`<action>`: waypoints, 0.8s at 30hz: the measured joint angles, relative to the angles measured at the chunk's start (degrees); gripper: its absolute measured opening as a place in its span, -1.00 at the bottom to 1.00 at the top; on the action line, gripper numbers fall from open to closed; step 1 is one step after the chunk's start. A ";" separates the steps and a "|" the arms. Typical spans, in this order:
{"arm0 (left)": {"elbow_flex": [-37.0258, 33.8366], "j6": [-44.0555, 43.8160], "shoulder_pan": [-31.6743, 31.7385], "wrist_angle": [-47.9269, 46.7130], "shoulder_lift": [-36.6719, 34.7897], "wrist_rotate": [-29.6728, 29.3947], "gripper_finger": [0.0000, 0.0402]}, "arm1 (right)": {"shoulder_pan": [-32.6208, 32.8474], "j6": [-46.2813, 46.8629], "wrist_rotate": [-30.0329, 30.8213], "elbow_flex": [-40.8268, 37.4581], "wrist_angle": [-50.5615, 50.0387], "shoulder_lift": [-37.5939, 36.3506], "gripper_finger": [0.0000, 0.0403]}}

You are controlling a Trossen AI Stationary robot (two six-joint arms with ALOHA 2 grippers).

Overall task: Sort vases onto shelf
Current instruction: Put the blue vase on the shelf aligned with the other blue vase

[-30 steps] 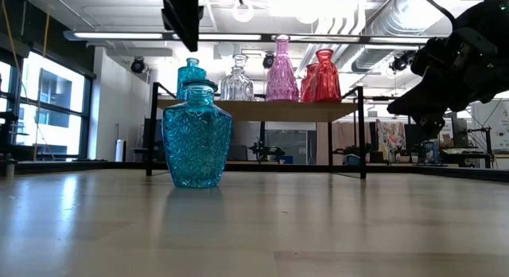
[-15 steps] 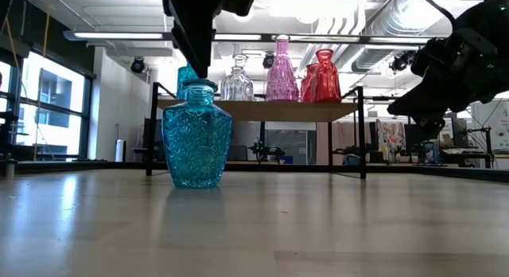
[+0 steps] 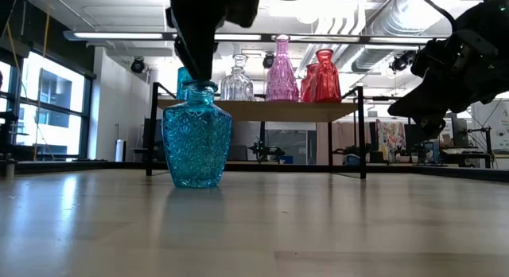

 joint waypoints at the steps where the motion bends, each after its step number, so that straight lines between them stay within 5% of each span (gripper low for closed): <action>1: 0.00 -0.02 0.24 0.03 0.44 0.68 0.03 | 0.00 0.00 0.00 0.00 -0.06 0.00 -1.00; 13: 0.00 1.82 1.77 -0.07 1.51 2.26 -0.01 | 0.00 0.00 0.00 0.00 -0.66 0.02 -1.00; 24: 0.00 1.41 2.07 -1.37 1.51 -0.33 -0.54 | 0.00 0.00 -0.01 0.00 -0.66 0.00 -1.00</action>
